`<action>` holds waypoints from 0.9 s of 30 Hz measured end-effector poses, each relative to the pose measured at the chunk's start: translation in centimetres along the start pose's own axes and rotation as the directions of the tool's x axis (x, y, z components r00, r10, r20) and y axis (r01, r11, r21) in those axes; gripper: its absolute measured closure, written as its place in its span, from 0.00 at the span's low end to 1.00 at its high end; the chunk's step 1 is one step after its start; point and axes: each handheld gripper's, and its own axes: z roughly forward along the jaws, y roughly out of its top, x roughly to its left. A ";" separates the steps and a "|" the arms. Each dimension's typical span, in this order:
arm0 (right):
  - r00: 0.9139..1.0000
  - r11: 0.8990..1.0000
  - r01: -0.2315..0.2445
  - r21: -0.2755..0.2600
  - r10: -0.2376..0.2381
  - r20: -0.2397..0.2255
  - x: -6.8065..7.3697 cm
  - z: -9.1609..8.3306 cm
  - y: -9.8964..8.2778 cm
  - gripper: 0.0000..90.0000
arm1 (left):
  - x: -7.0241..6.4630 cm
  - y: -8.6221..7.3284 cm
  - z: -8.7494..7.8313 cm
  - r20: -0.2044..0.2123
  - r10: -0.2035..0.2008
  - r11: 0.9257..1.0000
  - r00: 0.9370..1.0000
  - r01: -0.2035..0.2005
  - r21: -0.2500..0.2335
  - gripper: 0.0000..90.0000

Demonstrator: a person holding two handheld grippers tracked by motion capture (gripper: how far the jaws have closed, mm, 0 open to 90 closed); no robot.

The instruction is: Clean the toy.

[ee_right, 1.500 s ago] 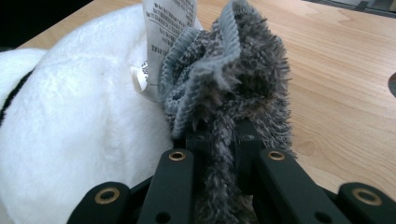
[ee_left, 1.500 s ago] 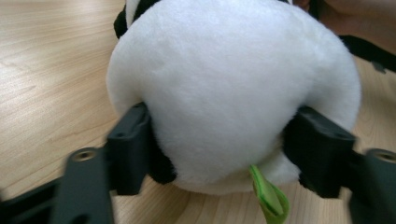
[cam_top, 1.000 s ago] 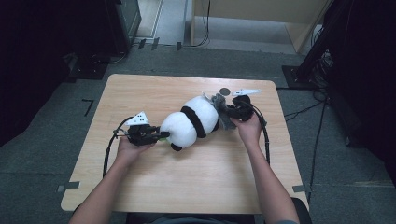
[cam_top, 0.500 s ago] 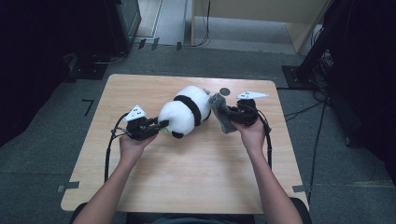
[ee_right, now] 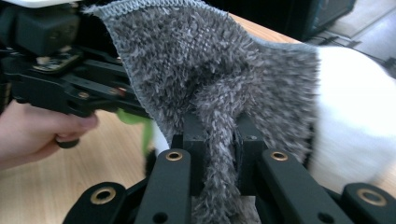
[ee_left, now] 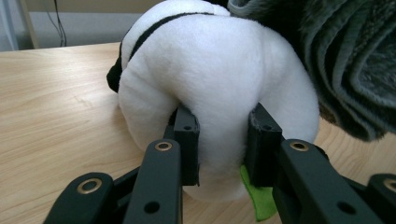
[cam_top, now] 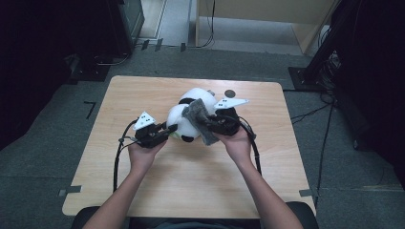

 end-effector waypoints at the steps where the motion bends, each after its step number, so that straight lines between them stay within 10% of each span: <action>1: 1.000 1.000 0.011 0.004 -0.010 -0.003 0.4 0.3 0.0 0.89 | -0.1 -0.1 0.0 0.004 -0.003 1.000 1.000 0.003 -0.003 0.78; 27: 0.992 0.975 0.103 0.194 -0.087 -0.090 4.4 5.1 -4.9 0.89 | -0.3 -0.3 -0.1 -0.001 -0.053 0.998 0.999 0.053 -0.025 0.78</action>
